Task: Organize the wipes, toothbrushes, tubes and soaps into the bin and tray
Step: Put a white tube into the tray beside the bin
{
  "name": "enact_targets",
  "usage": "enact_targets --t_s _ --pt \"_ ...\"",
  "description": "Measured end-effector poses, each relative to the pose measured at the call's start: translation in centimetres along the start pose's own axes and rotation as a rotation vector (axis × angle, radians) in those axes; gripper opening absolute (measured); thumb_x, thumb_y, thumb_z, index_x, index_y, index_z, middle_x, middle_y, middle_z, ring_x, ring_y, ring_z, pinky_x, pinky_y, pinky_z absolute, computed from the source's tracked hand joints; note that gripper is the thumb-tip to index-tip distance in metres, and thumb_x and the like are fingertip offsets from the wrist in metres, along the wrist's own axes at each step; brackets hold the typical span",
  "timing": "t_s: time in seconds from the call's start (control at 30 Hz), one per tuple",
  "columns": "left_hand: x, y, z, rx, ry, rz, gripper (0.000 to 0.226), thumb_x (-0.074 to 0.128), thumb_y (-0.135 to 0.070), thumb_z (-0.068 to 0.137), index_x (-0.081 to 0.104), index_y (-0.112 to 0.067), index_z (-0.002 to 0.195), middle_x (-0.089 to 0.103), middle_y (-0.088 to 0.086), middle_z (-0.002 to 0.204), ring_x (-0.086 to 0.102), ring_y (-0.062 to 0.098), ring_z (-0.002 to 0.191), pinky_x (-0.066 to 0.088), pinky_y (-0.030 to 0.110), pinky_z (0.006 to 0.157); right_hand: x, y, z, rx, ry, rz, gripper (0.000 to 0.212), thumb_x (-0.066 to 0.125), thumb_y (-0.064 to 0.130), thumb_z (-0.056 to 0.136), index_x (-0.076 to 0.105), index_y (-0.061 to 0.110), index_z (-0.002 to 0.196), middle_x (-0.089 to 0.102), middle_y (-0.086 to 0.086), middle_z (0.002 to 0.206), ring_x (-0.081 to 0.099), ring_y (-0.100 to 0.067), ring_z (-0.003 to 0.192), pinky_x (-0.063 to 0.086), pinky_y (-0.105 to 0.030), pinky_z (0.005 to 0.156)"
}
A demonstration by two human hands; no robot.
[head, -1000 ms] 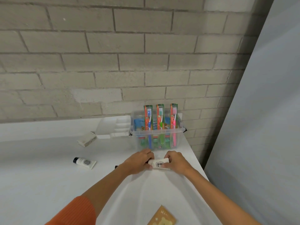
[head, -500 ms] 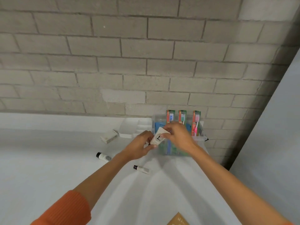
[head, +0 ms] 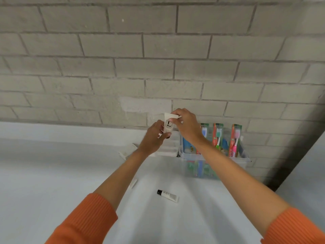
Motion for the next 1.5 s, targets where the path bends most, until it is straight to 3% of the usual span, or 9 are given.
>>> enact_targets --t_s 0.13,0.3,0.53,0.63,1.03,1.2,1.33,1.4,1.5 --pt "1.0 1.8 1.8 -0.069 0.018 -0.017 0.03 0.065 -0.017 0.085 0.053 0.001 0.106 0.069 0.015 0.106 0.064 0.024 0.089 0.046 0.014 0.067 1.5 -1.8 1.9 0.036 0.024 0.029 0.016 0.063 0.01 0.085 0.065 0.003 0.099 0.068 -0.015 0.102 0.061 -0.025 0.09 0.047 -0.03 0.076" --pt "2.2 3.8 3.2 -0.182 0.006 -0.067 0.029 0.064 -0.009 0.085 0.053 0.006 0.108 0.07 0.019 0.106 0.062 0.017 0.082 0.041 -0.004 0.055 2.9 -3.6 3.5 0.046 0.039 0.059 0.015 0.064 0.008 0.084 0.066 0.003 0.098 0.069 -0.016 0.098 0.059 -0.018 0.08 0.041 -0.015 0.064" --pt "3.6 4.7 3.8 -0.192 0.018 -0.057 0.033 0.063 -0.006 0.085 0.052 0.003 0.116 0.068 0.02 0.107 0.063 0.02 0.086 0.046 0.005 0.058 4.1 -4.9 3.8 0.063 0.068 0.079 0.015 0.062 0.005 0.085 0.066 0.001 0.099 0.066 -0.01 0.096 0.055 -0.015 0.083 0.039 -0.01 0.065" --pt "4.0 4.7 3.9 -0.189 0.015 -0.048 0.033 0.061 -0.006 0.086 0.05 0.002 0.117 0.067 0.021 0.108 0.065 0.029 0.096 0.045 0.013 0.061 4.1 -5.3 3.8 0.061 0.039 0.073 0.015 0.061 0.005 0.086 0.066 0.001 0.099 0.065 -0.009 0.095 0.055 -0.015 0.083 0.039 -0.01 0.065" --pt "4.2 5.1 4.0 -0.206 0.008 -0.026 0.026 0.058 -0.003 0.088 0.051 0.006 0.112 0.066 0.022 0.112 0.064 0.03 0.099 0.041 -0.001 0.058 4.1 -5.9 3.9 0.074 0.01 0.059 0.015 0.06 0.006 0.087 0.064 0.001 0.1 0.065 -0.017 0.104 0.054 -0.016 0.084 0.044 -0.025 0.071" --pt "3.5 4.9 3.7 -0.192 -0.011 -0.023 0.027 0.06 -0.007 0.088 0.052 0.005 0.111 0.066 0.022 0.111 0.063 0.028 0.096 0.044 0.007 0.055 4.0 -5.9 3.8 0.069 0.008 0.044 0.017 0.062 0.009 0.086 0.063 0.003 0.103 0.065 -0.016 0.108 0.061 -0.023 0.094 0.05 -0.03 0.08" --pt "0.7 4.5 2.9 -0.147 -0.063 0.034 0.031 0.059 -0.008 0.089 0.052 0.005 0.117 0.063 0.024 0.112 0.063 0.031 0.1 0.049 0.026 0.08 3.3 -4.0 2.9 -0.028 -0.067 -0.014 0.031 0.06 0.022 0.089 0.057 0.008 0.116 0.057 -0.011 0.12 0.053 -0.02 0.114 0.04 -0.023 0.09" --pt "-1.5 4.6 2.1 -0.135 -0.095 0.048 0.03 0.059 -0.007 0.089 0.053 0.004 0.116 0.062 0.024 0.111 0.062 0.032 0.1 0.05 0.033 0.086 2.8 -2.5 2.3 -0.101 -0.135 -0.045 0.031 0.056 0.026 0.091 0.056 0.01 0.118 0.056 -0.009 0.119 0.052 -0.019 0.113 0.036 -0.019 0.088" --pt "-5.0 5.4 0.2 -0.144 -0.121 0.082 0.026 0.059 -0.008 0.089 0.056 0.001 0.113 0.064 0.02 0.108 0.062 0.026 0.097 0.049 0.029 0.083 2.9 -0.3 1.1 -0.176 -0.18 0.017 0.024 0.055 0.024 0.092 0.058 0.01 0.111 0.058 -0.009 0.111 0.055 -0.016 0.104 0.036 -0.017 0.083"
Point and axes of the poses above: each hand's wrist, its own z-axis towards the middle knuckle, its own x-axis out of the palm, y = z × x, the point moved 6 cm from there along z, towards the middle knuckle
